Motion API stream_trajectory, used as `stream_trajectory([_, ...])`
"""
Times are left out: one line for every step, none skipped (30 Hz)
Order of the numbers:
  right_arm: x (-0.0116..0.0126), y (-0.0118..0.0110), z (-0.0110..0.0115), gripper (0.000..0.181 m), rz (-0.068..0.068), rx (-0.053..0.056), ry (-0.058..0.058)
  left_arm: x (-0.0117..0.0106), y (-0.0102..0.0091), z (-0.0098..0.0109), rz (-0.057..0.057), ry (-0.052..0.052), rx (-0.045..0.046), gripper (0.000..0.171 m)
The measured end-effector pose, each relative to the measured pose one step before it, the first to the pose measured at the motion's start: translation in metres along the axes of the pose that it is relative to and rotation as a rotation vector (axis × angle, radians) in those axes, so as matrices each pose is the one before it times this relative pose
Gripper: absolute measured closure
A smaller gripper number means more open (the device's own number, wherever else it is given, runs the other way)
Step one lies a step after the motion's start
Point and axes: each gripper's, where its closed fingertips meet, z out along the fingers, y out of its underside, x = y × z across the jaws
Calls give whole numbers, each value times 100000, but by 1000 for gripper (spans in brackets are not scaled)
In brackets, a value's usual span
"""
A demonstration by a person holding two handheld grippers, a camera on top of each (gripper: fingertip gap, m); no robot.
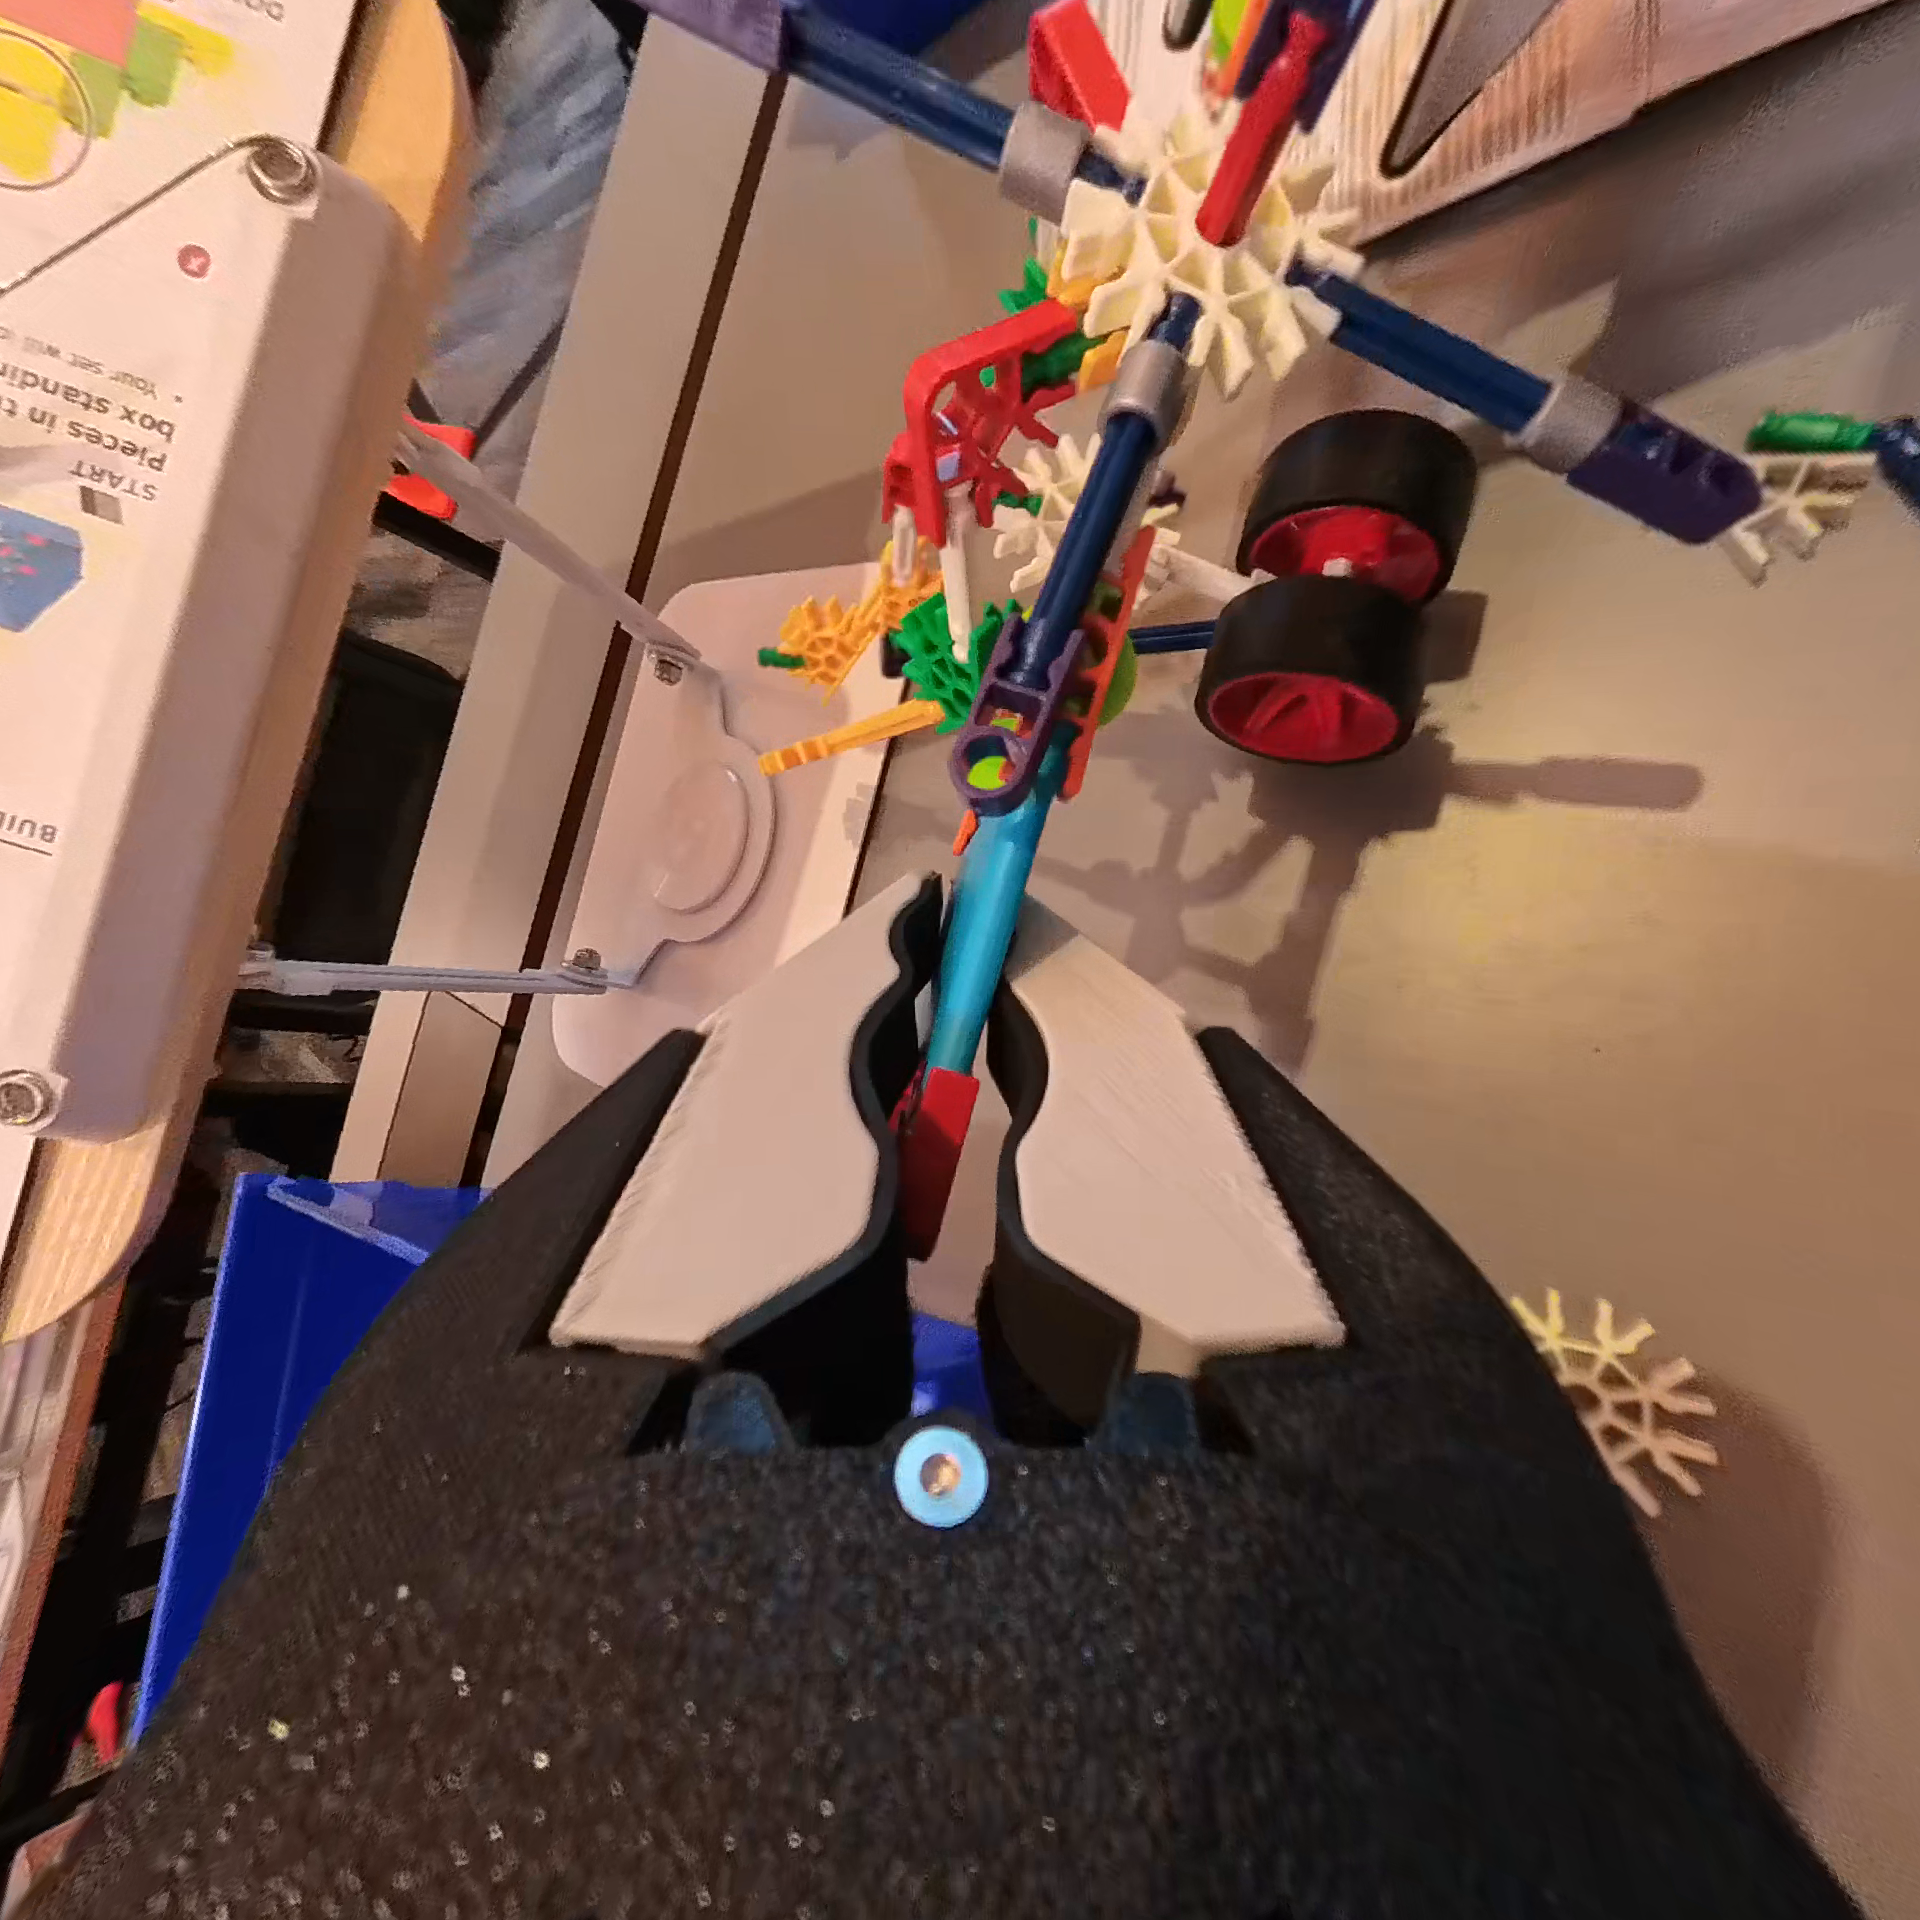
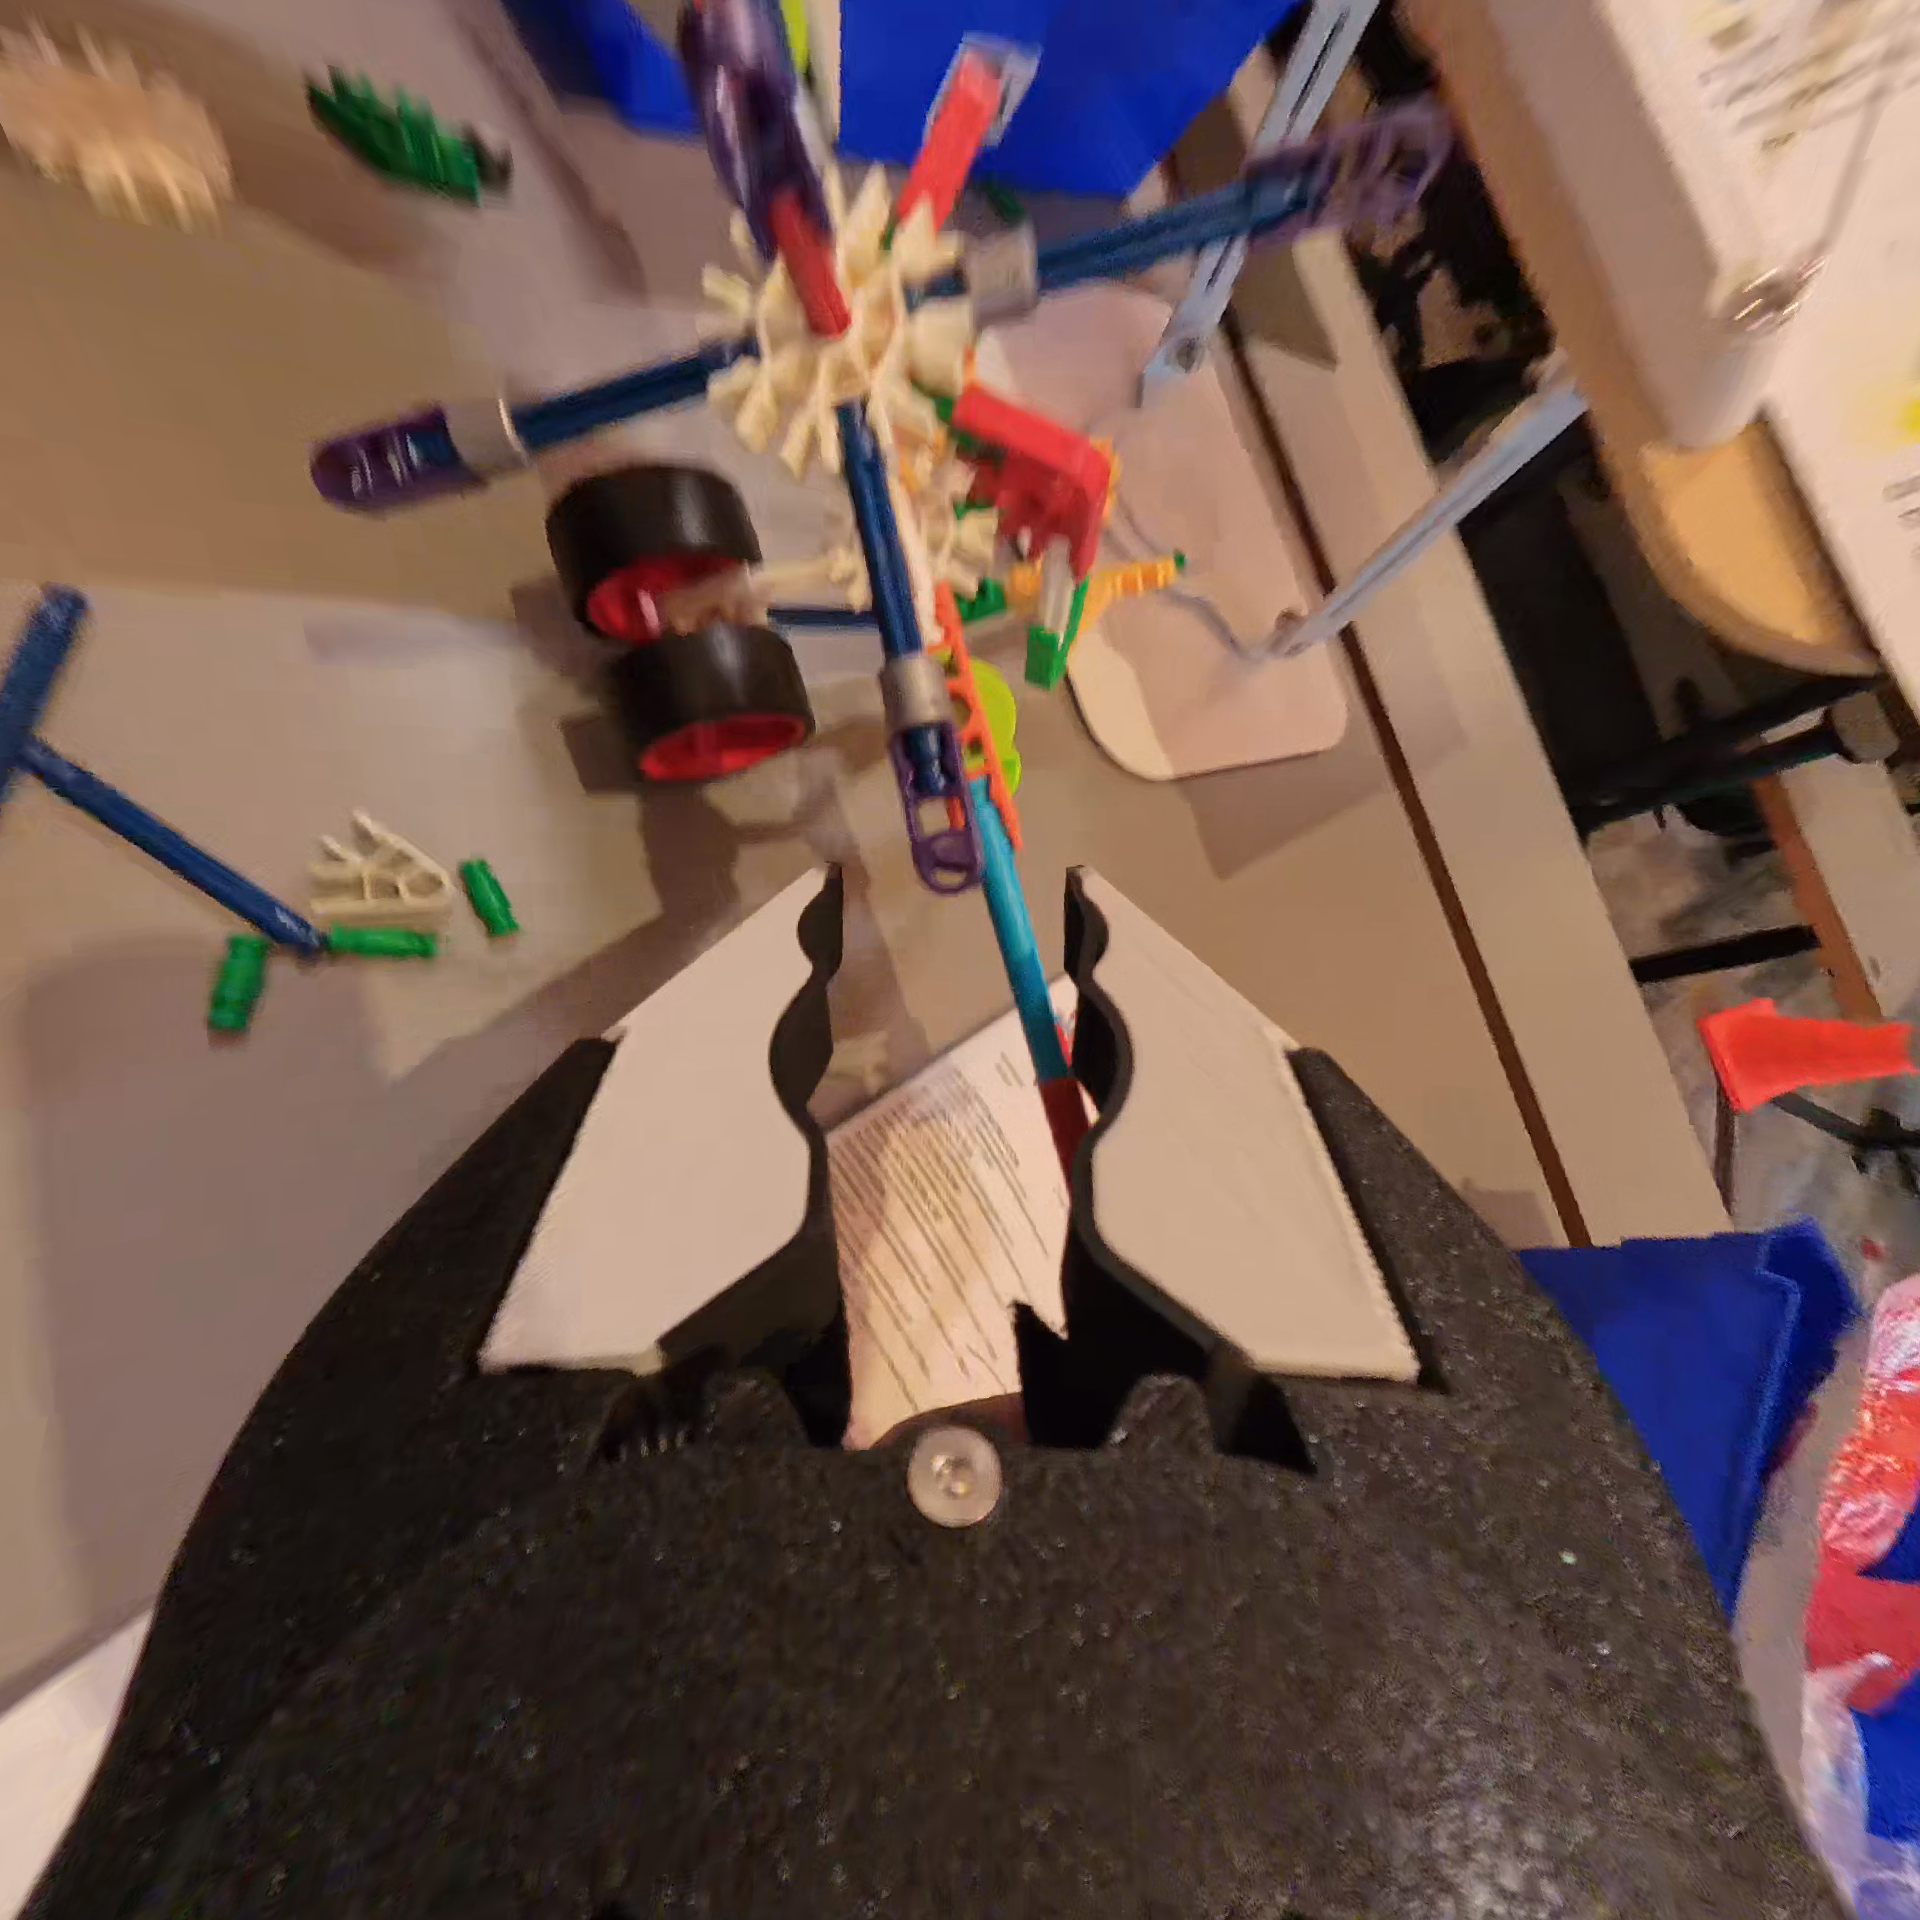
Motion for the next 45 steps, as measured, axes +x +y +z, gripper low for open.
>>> stream_trajectory([-129,813,415,137,-2567,-4615,-854,72,146,94,942,499,-495,169])
stream_trajectory([222,444,438,136,-2769,-2760,1792,171,-43,51,1124,684,427,170])
stream_trajectory([190,183,418,133,-1727,-1644,1540,287,-82,55,2411,780,356,171])
stream_trajectory([59,27,361,128,-1420,-949,584,291,-56,45,3827,37,-112,171])
stream_trajectory([381,136,312,128,-1418,-1775,2505,216,-103,69,2640,-156,-198,171])
stream_trajectory([122,399,344,129,-1820,-3152,939,115,-176,38,1372,-625,344,171])
stream_trajectory([26,369,410,133,-1979,-2056,301,-42,-192,-18,1246,-1284,843,171])
stream_trajectory([292,250,397,139,-567,-683,1446,-101,-176,-55,602,-1013,891,171])
stream_trajectory([430,141,362,145,1258,-344,1331,20,-141,-60,-413,227,707,171])
stream_trajectory([522,87,353,153,1263,-255,1560,117,-55,-34,47,825,122,171])
stream_trajectory([521,207,345,153,-171,-886,2126,87,-83,1,1461,108,637,171])
stream_trajectory([-64,157,327,149,-651,-596,-1372,-10,57,118,631,-472,-442,171])
stream_trajectory([122,13,362,141,725,-78,-552,192,154,179,422,1022,-777,171])
stream_trajectory([-64,139,408,133,-452,-861,-1620,185,-43,113,361,1238,770,171])
stream_trajectory([-222,139,339,129,-2271,-741,-2166,-2,-31,60,167,239,565,171])
stream_trajectory([174,-19,263,131,-1266,175,-94,-18,36,18,-190,401,-53,171])
stream_trajectory([-216,93,240,142,-529,-728,-2999,6,-14,-1,2,588,233,171])
stream_trajectory([-397,189,227,156,-1413,-1090,-3567,-113,-3,7,186,-56,222,171])
stream_trajectory([-97,323,249,175,-952,-1892,-1283,-55,67,64,-1264,318,-415,171])
stream_trajectory([-267,103,162,176,1488,-246,-2081,-51,-146,62,-2679,84,760,168])
stream_trajectory([-13,23,116,176,3052,495,-391,192,-60,126,-3404,1598,-139,150])
stream_trajectory([40,93,49,176,2835,525,178,205,289,220,-2510,1008,-2401,135])
stream_trajectory([-92,176,-28,177,1965,15,-442,167,350,267,-1776,-115,-2635,124])
stream_trajectory([147,60,-122,178,2850,218,834,-22,259,231,-2306,-1426,-2238,127])
stream_trajectory([-7,109,-136,178,3534,-165,-371,-312,152,167,-2392,-3407,-1626,135])
stream_trajectory([-31,116,-121,178,2212,165,-11,-346,-62,76,-2028,-3928,-87,148])
stream_trajectory([-85,87,-101,177,3182,308,-157,-318,-184,53,-2989,-3476,589,161])
stream_trajectory([-288,152,-24,178,2902,-296,-407,-204,-189,31,-3196,-2571,459,166])
stream_trajectory([-124,105,7,178,3132,-179,1206,42,-77,35,-2631,-709,-719,166])
stream_trajectory([-147,29,30,178,4421,-160,787,-64,-17,2,-1509,-1020,-1070,166])
stream_trajectory([-101,45,-56,179,2974,-284,812,-144,3,64,-1490,-1619,-1061,167])
stream_trajectory([38,20,-145,179,3312,-478,834,-115,8,144,-1919,-1837,-472,167])
stream_trajectory([98,38,-145,179,3229,-502,1034,64,-8,197,-2841,-1343,-123,168])
stream_trajectory([-71,112,-45,179,3014,-616,389,87,50,205,-2121,-2288,-572,168])
stream_trajectory([-145,86,66,180,2551,-259,438,46,94,141,-1381,-3295,-923,168])
stream_trajectory([-86,100,122,180,1830,-215,1097,41,106,89,-1048,-2899,-1296,168])
stream_trajectory([35,54,23,180,1825,-162,1299,9,-86,-12,-3176,-1668,-12,168])
stream_trajectory([100,-45,-38,180,3807,364,1062,104,-71,-19,-4745,-558,479,169])
stream_trajectory([36,-12,26,180,2992,334,850,101,144,101,-2244,-1271,-222,168])
stream_trajectory([95,-22,28,180,2119,415,1474,149,173,147,-2309,-866,-164,168])
stream_trajectory([132,-44,6,180,2226,349,1835,204,70,81,-4378,-270,469,169])
stream_trajectory([48,-18,35,180,1239,244,1537,134,79,62,-1880,-1120,233,169])
stream_trajectory([42,-29,2,180,1438,272,905,-10,33,34,-961,-1509,220,169])
stream_trajectory([130,-27,12,180,1299,398,955,138,-74,-14,-3016,105,722,169])
stream_trajectory([82,-25,33,180,1816,566,560,175,102,31,-2502,266,41,169])
